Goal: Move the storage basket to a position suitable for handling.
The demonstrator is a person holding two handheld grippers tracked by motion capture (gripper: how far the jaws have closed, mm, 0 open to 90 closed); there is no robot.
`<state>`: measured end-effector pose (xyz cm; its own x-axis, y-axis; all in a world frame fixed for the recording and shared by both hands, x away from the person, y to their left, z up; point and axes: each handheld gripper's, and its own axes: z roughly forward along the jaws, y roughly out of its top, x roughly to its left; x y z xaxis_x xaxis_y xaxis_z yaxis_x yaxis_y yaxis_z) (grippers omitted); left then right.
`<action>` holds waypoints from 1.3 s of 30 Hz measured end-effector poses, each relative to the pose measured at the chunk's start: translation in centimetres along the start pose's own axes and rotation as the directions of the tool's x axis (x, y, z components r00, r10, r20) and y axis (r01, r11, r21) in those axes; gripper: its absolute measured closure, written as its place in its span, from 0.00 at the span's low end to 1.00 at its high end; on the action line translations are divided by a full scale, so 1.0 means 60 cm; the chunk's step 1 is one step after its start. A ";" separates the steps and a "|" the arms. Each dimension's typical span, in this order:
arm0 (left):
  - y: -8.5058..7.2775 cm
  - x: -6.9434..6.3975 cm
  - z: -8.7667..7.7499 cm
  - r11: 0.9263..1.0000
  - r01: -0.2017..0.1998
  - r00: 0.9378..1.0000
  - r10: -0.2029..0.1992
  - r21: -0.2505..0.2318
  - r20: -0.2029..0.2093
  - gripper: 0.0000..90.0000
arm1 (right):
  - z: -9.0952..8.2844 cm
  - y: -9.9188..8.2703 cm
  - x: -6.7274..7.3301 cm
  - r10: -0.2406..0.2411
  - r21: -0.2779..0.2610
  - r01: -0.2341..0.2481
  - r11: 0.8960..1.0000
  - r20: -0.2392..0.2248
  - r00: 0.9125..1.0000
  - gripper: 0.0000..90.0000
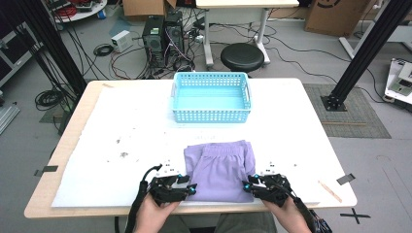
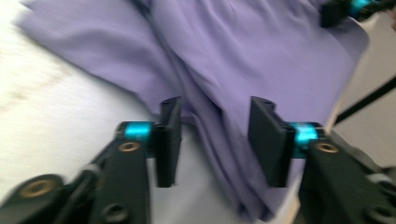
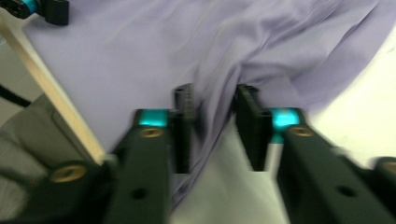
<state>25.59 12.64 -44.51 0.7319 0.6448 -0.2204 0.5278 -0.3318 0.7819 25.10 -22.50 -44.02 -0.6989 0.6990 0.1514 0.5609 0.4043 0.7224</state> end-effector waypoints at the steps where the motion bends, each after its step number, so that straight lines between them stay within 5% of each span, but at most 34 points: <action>1: 0.004 0.005 -0.005 1.000 0.002 1.000 -0.003 -0.011 -0.005 0.54 | -0.002 0.001 -0.002 0.002 -0.003 -0.002 1.000 -0.003 1.000 0.69; 8: 0.049 0.052 -0.042 0.993 -0.040 0.997 0.031 -0.115 -0.077 0.43 | -0.019 0.027 -0.033 0.000 -0.085 0.004 0.996 0.054 0.999 0.58; 14: 0.092 0.108 -0.055 0.978 -0.042 0.994 0.019 -0.206 -0.111 0.39 | -0.022 0.073 -0.077 -0.006 -0.186 0.030 0.982 0.126 0.992 0.50; 17: 0.108 0.133 -0.052 0.968 -0.048 0.987 0.008 -0.247 -0.161 0.37 | -0.012 0.101 -0.103 0.002 -0.222 0.032 0.974 0.153 0.988 0.46; 21: 0.133 0.170 -0.039 0.968 -0.044 0.977 -0.010 -0.246 -0.212 0.36 | 0.009 0.135 -0.135 0.022 -0.256 0.030 0.966 0.197 0.980 0.45; 26: 0.158 0.209 -0.016 0.967 -0.018 0.979 -0.034 -0.254 -0.199 0.35 | 0.032 0.167 -0.165 0.050 -0.270 0.009 0.963 0.211 0.976 0.43; 29: 0.167 0.223 -0.007 0.955 0.005 0.982 -0.061 -0.297 -0.180 0.35 | 0.041 0.183 -0.179 0.072 -0.290 -0.004 0.957 0.223 0.972 0.43; 37: 0.205 0.271 0.026 0.956 0.070 0.956 -0.145 -0.284 -0.255 0.36 | 0.069 0.229 -0.219 0.155 -0.299 -0.070 0.952 0.270 0.950 0.49; 39: 0.206 0.281 0.033 0.946 0.081 0.950 -0.169 -0.314 -0.264 0.38 | 0.078 0.239 -0.230 0.179 -0.287 -0.097 0.953 0.275 0.944 0.51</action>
<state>45.34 18.03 -39.71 0.4917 0.8503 -0.1878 0.4233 -0.0450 0.9049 44.87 -23.57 -38.89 -0.4372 0.8952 0.0868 0.4755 0.1481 0.8672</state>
